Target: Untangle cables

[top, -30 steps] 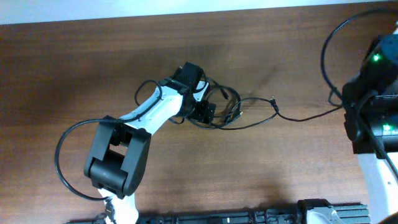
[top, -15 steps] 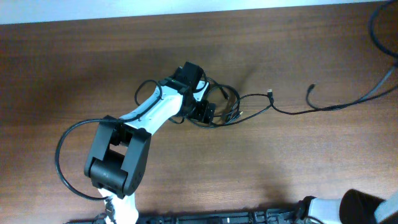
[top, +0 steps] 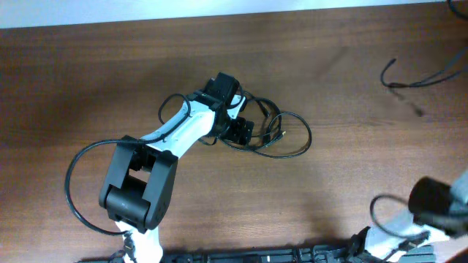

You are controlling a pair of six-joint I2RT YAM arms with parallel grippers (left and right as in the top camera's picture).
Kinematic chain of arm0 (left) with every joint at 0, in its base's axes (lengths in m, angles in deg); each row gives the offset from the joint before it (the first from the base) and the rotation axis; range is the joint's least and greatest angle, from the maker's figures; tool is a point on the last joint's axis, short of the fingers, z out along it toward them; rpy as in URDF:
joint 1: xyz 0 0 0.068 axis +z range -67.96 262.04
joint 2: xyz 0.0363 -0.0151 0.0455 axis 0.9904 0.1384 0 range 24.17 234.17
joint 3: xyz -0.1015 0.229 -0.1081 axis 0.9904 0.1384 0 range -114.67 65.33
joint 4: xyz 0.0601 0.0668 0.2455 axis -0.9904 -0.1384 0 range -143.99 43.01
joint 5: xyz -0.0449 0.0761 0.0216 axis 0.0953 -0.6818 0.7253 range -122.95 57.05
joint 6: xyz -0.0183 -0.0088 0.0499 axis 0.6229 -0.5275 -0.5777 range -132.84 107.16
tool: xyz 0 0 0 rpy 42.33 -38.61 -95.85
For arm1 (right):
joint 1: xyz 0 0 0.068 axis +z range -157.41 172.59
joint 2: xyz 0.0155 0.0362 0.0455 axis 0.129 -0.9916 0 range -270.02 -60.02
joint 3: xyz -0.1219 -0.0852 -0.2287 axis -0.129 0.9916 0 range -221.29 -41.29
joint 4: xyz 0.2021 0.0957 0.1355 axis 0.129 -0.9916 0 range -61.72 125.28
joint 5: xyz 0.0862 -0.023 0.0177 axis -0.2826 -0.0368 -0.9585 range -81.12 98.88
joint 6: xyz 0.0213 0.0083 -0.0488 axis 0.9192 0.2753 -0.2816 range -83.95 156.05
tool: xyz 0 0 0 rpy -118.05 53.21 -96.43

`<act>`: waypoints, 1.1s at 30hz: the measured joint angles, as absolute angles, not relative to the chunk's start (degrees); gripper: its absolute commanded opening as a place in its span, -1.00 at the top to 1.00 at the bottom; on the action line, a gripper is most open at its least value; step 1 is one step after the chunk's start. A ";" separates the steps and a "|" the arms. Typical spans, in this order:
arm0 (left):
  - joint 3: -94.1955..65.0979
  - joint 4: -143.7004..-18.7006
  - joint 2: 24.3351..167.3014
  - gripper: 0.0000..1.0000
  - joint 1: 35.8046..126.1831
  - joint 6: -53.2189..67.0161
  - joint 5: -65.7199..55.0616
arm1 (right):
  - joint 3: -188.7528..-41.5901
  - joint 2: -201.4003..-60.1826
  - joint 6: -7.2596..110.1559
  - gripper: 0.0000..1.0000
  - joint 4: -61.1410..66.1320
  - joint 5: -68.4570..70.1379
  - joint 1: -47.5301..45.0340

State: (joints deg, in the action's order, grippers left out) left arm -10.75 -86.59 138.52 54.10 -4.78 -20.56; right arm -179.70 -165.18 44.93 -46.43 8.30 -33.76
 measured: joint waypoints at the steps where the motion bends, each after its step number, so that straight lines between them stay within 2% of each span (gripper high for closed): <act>1: -10.75 -86.61 138.52 -0.85 54.10 -4.81 -20.54 | -179.68 -168.57 44.83 0.92 -46.28 8.30 -34.09; 2: -10.75 -86.61 138.52 -0.86 54.10 -4.81 -20.54 | -179.66 -170.80 44.63 0.91 -46.34 7.98 -34.72; 3: -10.75 -86.61 138.52 -0.86 54.10 -4.81 -20.54 | -178.90 -173.10 44.48 0.81 -46.19 7.47 -35.90; 4: -10.75 -86.61 138.52 -0.86 54.10 -4.81 -20.54 | -177.58 -174.12 44.50 0.56 -46.21 7.36 -36.47; 6: -10.75 -86.59 138.52 -0.86 54.10 -4.81 -20.52 | -173.61 -174.52 43.99 -0.52 -45.82 7.21 -37.02; 7: -10.75 -86.59 138.52 -0.86 54.10 -4.81 -20.52 | -171.25 -174.54 43.95 -0.80 -45.58 7.06 -37.19; 13: -10.75 -86.61 138.52 -0.86 54.10 -4.81 -20.52 | -167.81 -174.73 45.09 -0.80 -53.14 6.34 -38.72; 18: -10.75 -86.61 138.52 -0.86 54.10 -4.81 -20.52 | -167.42 -174.73 44.72 -0.75 -61.71 0.06 -38.63; 21: -10.75 -86.61 138.52 -0.86 54.10 -4.81 -20.50 | -159.11 -174.17 40.28 -0.73 -61.60 -3.74 -33.34; 22: -10.75 -86.63 138.52 -0.86 54.10 -4.81 -20.52 | -154.61 -174.08 38.53 -0.73 -61.23 -4.48 -28.69; 24: -10.77 -86.61 138.52 -0.86 54.10 -4.78 -20.50 | -150.24 -173.75 37.31 -0.61 -58.69 -4.33 -23.31; 26: -10.75 -86.63 138.54 -0.86 54.10 -4.83 -20.52 | -144.21 -173.55 37.50 -0.59 -55.09 -4.28 -17.19; 28: -10.75 -86.63 138.54 -0.86 54.10 -4.81 -20.52 | -136.19 -171.63 39.80 -0.59 -50.98 -3.02 -14.90; 30: -10.81 -86.65 138.56 -0.86 54.10 -4.76 -20.50 | -123.44 -162.21 42.38 -0.59 -43.20 0.90 -13.37; 31: -10.83 -86.63 138.58 -0.86 54.10 -4.70 -20.45 | -116.47 -155.46 42.95 -0.61 -33.34 1.81 -11.23; 32: -10.90 -86.65 138.63 -0.86 54.10 -4.65 -20.50 | -110.33 -148.51 43.19 -0.71 -27.98 2.18 -7.73; 33: -10.90 -86.65 138.63 -0.86 54.10 -4.65 -20.39 | -106.81 -144.94 43.34 -0.72 -21.62 2.43 -5.11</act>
